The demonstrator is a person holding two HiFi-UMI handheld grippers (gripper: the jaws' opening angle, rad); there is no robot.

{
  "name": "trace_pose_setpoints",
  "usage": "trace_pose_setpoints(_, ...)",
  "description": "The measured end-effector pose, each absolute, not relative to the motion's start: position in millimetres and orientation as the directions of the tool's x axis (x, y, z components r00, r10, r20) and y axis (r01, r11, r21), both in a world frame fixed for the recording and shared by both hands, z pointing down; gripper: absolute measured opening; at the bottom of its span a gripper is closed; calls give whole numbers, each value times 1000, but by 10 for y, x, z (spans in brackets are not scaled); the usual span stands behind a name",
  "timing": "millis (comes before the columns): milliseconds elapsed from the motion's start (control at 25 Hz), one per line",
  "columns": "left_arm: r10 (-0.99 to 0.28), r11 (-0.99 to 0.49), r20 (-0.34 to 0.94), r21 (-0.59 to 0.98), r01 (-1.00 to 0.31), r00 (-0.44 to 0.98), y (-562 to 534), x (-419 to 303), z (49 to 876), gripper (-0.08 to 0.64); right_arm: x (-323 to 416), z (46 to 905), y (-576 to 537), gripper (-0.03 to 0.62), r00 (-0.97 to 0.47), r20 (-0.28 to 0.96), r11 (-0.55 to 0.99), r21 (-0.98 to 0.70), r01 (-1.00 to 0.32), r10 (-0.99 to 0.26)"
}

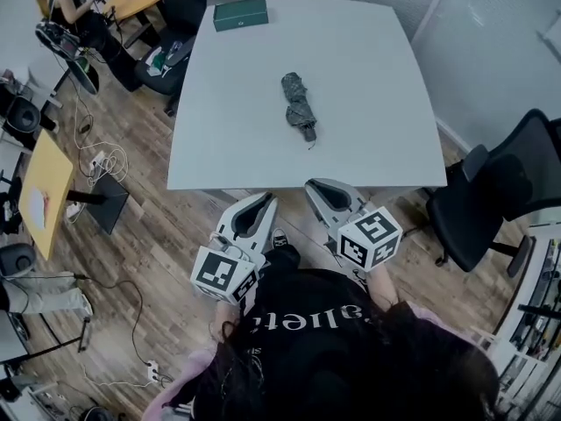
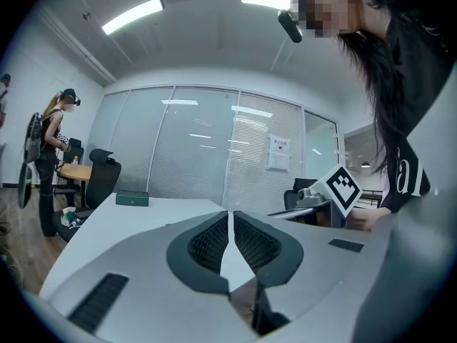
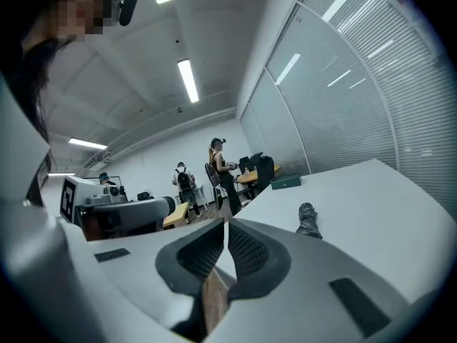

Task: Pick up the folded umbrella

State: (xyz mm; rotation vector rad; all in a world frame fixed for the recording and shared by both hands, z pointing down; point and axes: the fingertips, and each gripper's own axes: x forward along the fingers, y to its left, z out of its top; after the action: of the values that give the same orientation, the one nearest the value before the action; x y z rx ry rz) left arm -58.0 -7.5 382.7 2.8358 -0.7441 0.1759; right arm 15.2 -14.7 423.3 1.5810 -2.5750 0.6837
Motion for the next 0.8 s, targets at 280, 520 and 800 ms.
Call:
trace_pose_setpoints(280,-441,-870,149,172,-462,885,-683,-662,3852,38,58,4299,-676,32,-452,284,345,-355,-869,-846)
trace_pose_setpoints(520,-396,-890,146,184,-418,907,-998,-670,3887,38,11,4330,-979,32,-418,299,305,-359,-882,-858)
trace_pose_setpoints(800,-362,-897,144,216,-386,921,-1205,-587,3981,38,85,4423,-1104,32,-383,334,257,-363,-895,-861)
